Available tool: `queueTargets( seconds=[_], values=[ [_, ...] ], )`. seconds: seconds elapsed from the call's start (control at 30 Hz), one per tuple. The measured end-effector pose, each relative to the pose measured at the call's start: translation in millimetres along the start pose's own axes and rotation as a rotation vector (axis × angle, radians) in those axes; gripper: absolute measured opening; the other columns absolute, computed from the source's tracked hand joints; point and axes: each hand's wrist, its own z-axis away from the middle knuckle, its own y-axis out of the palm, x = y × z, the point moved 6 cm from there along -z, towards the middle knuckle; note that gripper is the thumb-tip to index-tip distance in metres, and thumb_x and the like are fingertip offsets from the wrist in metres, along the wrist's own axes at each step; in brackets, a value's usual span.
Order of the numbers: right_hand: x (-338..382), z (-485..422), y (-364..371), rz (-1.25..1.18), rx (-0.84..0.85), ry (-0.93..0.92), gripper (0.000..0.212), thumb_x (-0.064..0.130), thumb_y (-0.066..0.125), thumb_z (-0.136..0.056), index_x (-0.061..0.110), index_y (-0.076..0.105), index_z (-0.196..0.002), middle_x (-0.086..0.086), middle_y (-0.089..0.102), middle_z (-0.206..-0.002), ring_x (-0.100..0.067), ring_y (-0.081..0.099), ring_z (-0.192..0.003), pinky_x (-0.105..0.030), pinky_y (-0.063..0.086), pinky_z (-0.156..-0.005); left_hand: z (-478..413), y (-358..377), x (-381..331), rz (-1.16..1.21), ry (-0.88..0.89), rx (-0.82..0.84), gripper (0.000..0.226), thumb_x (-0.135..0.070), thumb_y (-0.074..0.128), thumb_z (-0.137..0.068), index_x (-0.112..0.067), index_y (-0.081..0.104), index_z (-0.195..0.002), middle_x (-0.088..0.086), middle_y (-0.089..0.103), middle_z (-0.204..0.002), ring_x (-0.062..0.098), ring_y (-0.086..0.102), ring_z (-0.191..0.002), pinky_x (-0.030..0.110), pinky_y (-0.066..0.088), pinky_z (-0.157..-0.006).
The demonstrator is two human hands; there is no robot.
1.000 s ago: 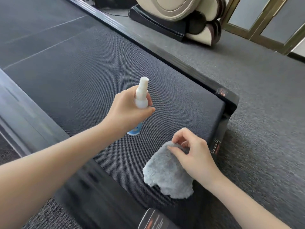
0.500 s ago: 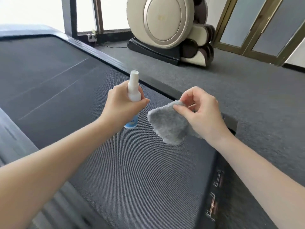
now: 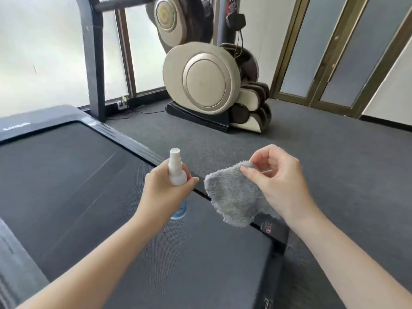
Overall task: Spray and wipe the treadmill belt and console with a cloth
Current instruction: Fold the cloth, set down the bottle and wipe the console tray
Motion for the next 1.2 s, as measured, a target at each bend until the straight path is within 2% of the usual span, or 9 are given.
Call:
queueTargets(
  seconds=[0.1,0.2,0.33,0.5,0.67,0.73,0.9,1.03,1.2],
  values=[
    [49.2,-29.8,-37.6,0.011,-0.006,-0.003,0.020,0.009,0.076,-0.076,0.020,0.059,-0.073,0.009,0.061,-0.069,-0.004,0.057,-0.066,-0.023,0.048,-0.065,-16.2,-11.1,-58.9,0.020,-0.008,-0.011,0.025,-0.011,0.079,-0.073,-0.015,0.055,-0.066,-0.011,0.058,-0.062,0.007,0.053,-0.061,0.027,0.047,-0.063],
    [103.2,-62.8,-71.5,0.013,0.005,-0.023,0.021,0.010,0.076,-0.076,0.022,0.060,-0.072,0.009,0.062,-0.070,-0.004,0.057,-0.066,-0.023,0.047,-0.065,-35.0,-26.2,-123.4,0.047,-0.009,-0.022,0.024,-0.011,0.080,-0.072,-0.009,0.056,-0.070,0.000,0.060,-0.068,0.010,0.054,-0.064,0.031,0.048,-0.065],
    [180.7,-110.4,-109.5,-0.005,0.027,-0.044,0.019,0.013,0.076,-0.077,0.023,0.061,-0.073,0.005,0.064,-0.076,-0.007,0.058,-0.068,-0.025,0.049,-0.066,-60.2,-50.0,-215.0,0.072,-0.011,-0.038,0.023,-0.009,0.080,-0.072,-0.010,0.058,-0.069,0.002,0.061,-0.068,0.013,0.056,-0.065,0.035,0.049,-0.067],
    [282.5,-167.5,-136.8,-0.042,0.086,-0.091,0.018,0.013,0.076,-0.078,0.022,0.060,-0.076,0.008,0.064,-0.074,-0.004,0.058,-0.069,-0.016,0.046,-0.064,-90.0,-93.7,-321.3,0.035,-0.030,-0.083,0.023,-0.010,0.081,-0.071,-0.011,0.059,-0.068,-0.004,0.062,-0.065,0.011,0.056,-0.063,0.032,0.050,-0.065],
    [381.7,-219.9,-148.5,-0.107,0.139,-0.159,0.019,0.013,0.077,-0.078,0.022,0.060,-0.076,0.008,0.064,-0.073,0.001,0.057,-0.065,-0.012,0.045,-0.061,-109.3,-159.7,-407.6,-0.009,-0.050,-0.196,0.021,-0.010,0.081,-0.071,-0.008,0.060,-0.070,0.003,0.063,-0.068,0.010,0.056,-0.061,0.026,0.046,-0.060],
    [419.5,-238.9,-147.5,-0.155,0.161,-0.182,0.020,0.013,0.077,-0.078,0.022,0.060,-0.075,0.009,0.063,-0.074,0.004,0.056,-0.066,-0.010,0.043,-0.061,-110.9,-190.7,-437.6,-0.018,-0.055,-0.260,0.020,-0.011,0.080,-0.072,-0.008,0.060,-0.069,0.006,0.064,-0.070,0.011,0.055,-0.062,0.026,0.045,-0.060],
    [513.2,-269.8,-126.8,-0.231,0.225,-0.284,0.023,0.018,0.079,-0.075,0.028,0.059,-0.071,0.011,0.063,-0.070,0.005,0.058,-0.065,-0.010,0.041,-0.063,-102.6,-274.3,-497.1,-0.041,-0.071,-0.413,0.029,-0.003,0.079,-0.072,-0.019,0.058,-0.060,-0.002,0.061,-0.060,0.013,0.055,-0.057,0.030,0.045,-0.059],
    [576.9,-269.4,-88.4,-0.317,0.312,-0.338,0.022,0.015,0.079,-0.076,0.027,0.060,-0.074,0.011,0.064,-0.071,0.003,0.059,-0.067,-0.010,0.044,-0.062,-79.0,-347.3,-527.3,-0.103,-0.060,-0.518,0.021,-0.003,0.079,-0.072,-0.010,0.059,-0.068,0.009,0.063,-0.067,0.019,0.057,-0.062,0.034,0.048,-0.065],
    [651.2,-239.7,-26.2,-0.365,0.404,-0.412,0.023,0.014,0.079,-0.076,0.026,0.059,-0.074,0.009,0.064,-0.075,-0.009,0.061,-0.074,-0.022,0.045,-0.068,-39.1,-439.8,-542.4,-0.128,-0.062,-0.634,0.021,-0.003,0.080,-0.072,-0.009,0.060,-0.069,0.009,0.062,-0.071,0.022,0.059,-0.069,0.041,0.052,-0.073]
  ],
)
